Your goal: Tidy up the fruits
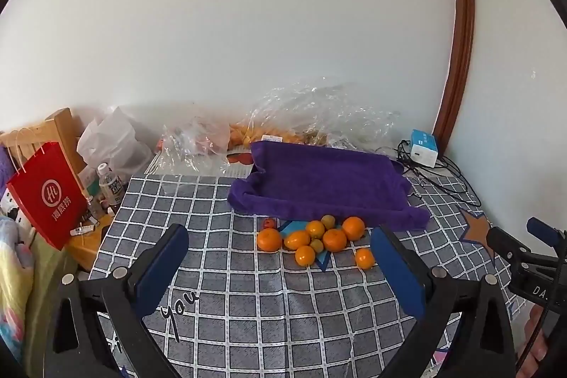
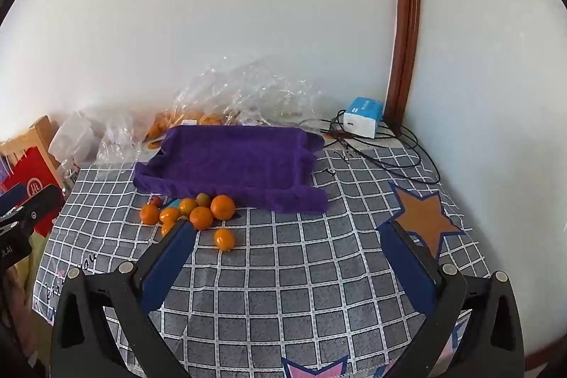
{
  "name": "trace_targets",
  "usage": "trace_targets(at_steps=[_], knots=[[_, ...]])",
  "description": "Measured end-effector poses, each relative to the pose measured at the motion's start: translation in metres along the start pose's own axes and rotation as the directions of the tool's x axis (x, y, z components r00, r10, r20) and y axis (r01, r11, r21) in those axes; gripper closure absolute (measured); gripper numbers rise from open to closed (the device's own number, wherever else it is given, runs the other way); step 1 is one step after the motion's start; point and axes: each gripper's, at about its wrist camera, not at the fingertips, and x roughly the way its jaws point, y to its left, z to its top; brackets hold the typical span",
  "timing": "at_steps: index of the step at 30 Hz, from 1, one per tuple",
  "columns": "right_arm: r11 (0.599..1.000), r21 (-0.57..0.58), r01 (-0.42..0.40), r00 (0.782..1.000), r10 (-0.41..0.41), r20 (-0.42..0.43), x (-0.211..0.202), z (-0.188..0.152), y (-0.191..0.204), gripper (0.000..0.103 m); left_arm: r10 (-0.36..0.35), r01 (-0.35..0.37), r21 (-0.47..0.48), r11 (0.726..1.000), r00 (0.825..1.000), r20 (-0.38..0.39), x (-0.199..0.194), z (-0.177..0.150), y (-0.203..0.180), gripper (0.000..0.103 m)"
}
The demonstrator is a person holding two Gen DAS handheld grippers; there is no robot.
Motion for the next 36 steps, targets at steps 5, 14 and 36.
trace_targets(at_steps=[5,14,36], knots=[[1.000,-0.008,-0.001,1.000,0.001,-0.005,0.0028,0.0006,0.0003,0.000,-0.006,0.006,-0.002,1.000,1.000,-0.001,-0.0003,0.0007,0.0019,0.000],[1.000,-0.010,0.013,1.000,-0.013,-0.007,0.0052,-0.0004,0.0007,0.000,-0.005,0.005,-0.003,1.000,1.000,-0.012,0.0033,-0.0009,0.0044,0.000],[1.000,0.000,0.005,1.000,-0.005,0.012,-0.0006,-0.0013,0.0008,0.000,0.005,-0.005,-0.007,1.000,1.000,0.010,-0.0009,-0.0017,0.0053,0.000]])
